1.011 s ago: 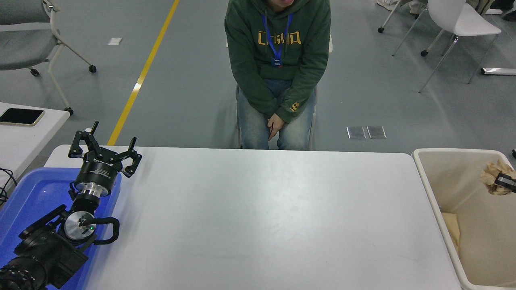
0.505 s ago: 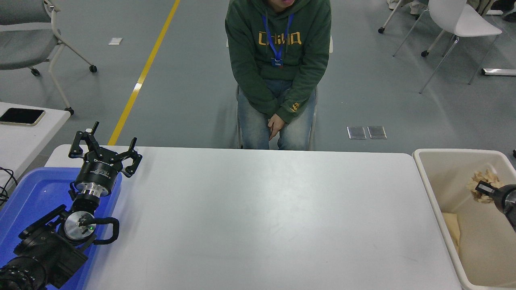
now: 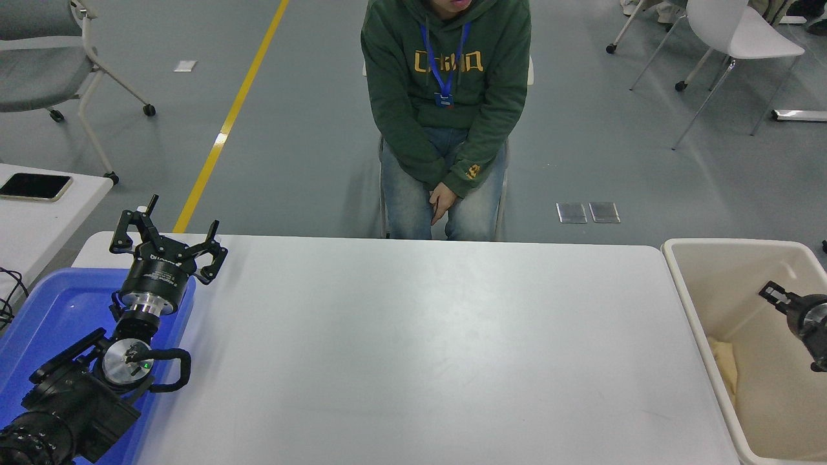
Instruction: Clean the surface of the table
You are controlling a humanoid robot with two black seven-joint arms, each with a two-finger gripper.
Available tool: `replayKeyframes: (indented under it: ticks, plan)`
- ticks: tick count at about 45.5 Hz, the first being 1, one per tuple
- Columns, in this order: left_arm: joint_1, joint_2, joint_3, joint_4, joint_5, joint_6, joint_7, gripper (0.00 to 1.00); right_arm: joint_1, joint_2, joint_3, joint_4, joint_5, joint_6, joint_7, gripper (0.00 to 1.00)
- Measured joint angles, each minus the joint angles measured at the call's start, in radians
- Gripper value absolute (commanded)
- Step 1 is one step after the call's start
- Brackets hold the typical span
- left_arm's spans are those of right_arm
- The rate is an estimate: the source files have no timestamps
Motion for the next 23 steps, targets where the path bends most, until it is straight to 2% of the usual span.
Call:
replayKeyframes:
  ticks: [11, 23]
  plan:
    - [0.000, 0.000, 0.000, 0.000, 0.000, 0.000, 0.000, 1.00, 0.030, -0.031, 0.080, 0.019, 0.028, 0.007, 0.000, 1.00]
    - [0.000, 0.000, 0.000, 0.000, 0.000, 0.000, 0.000, 1.00, 0.062, -0.101, 0.250, 0.147, 0.046, 0.011, 0.003, 1.00]
